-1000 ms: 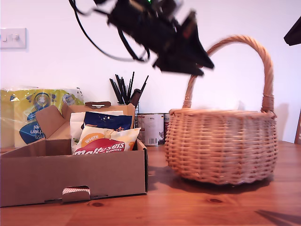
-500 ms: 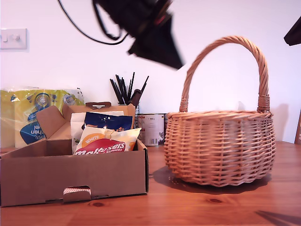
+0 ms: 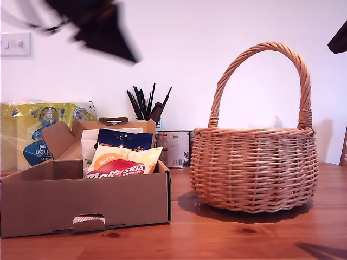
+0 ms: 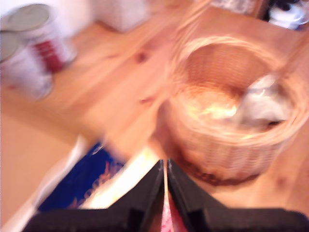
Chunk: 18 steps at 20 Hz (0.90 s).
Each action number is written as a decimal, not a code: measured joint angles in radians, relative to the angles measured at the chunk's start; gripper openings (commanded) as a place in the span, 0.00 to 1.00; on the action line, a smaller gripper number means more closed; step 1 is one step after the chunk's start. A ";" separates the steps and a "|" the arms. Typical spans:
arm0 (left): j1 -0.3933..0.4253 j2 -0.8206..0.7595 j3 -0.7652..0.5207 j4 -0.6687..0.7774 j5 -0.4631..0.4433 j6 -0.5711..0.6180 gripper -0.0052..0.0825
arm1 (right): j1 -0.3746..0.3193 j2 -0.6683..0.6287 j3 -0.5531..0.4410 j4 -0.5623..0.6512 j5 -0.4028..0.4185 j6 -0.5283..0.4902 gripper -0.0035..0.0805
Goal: Move the bags of Easter eggs from the cardboard box on the left into the woven basket on the right side.
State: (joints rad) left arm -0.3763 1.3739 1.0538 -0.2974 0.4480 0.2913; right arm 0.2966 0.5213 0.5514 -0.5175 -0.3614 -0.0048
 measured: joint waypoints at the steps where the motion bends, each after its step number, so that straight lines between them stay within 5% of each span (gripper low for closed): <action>1: 0.039 -0.035 -0.089 0.058 0.027 0.000 0.03 | 0.000 0.000 0.000 0.000 0.000 0.000 0.03; 4: 0.139 -0.116 -0.245 0.134 0.088 -0.001 0.03 | 0.000 0.000 0.000 0.000 0.000 0.000 0.03; 11: 0.166 -0.117 -0.240 0.132 0.116 -0.001 0.06 | 0.000 0.000 0.000 0.000 0.000 0.000 0.03; 12: 0.167 -0.096 -0.240 0.134 0.116 -0.001 0.20 | 0.000 0.000 0.000 0.000 0.000 0.000 0.03; 14: 0.167 -0.051 -0.240 0.146 0.115 -0.001 0.73 | 0.000 0.000 0.000 0.000 0.000 0.000 0.03; 15: 0.167 -0.027 -0.240 0.165 0.107 0.000 0.87 | 0.000 0.000 0.000 0.000 0.000 0.000 0.03; 18: 0.167 0.051 -0.240 0.232 0.087 0.034 0.89 | 0.000 0.000 0.000 0.000 0.000 0.000 0.03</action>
State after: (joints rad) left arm -0.2096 1.4254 0.8139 -0.0654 0.5350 0.3248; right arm 0.2966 0.5213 0.5514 -0.5175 -0.3614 -0.0048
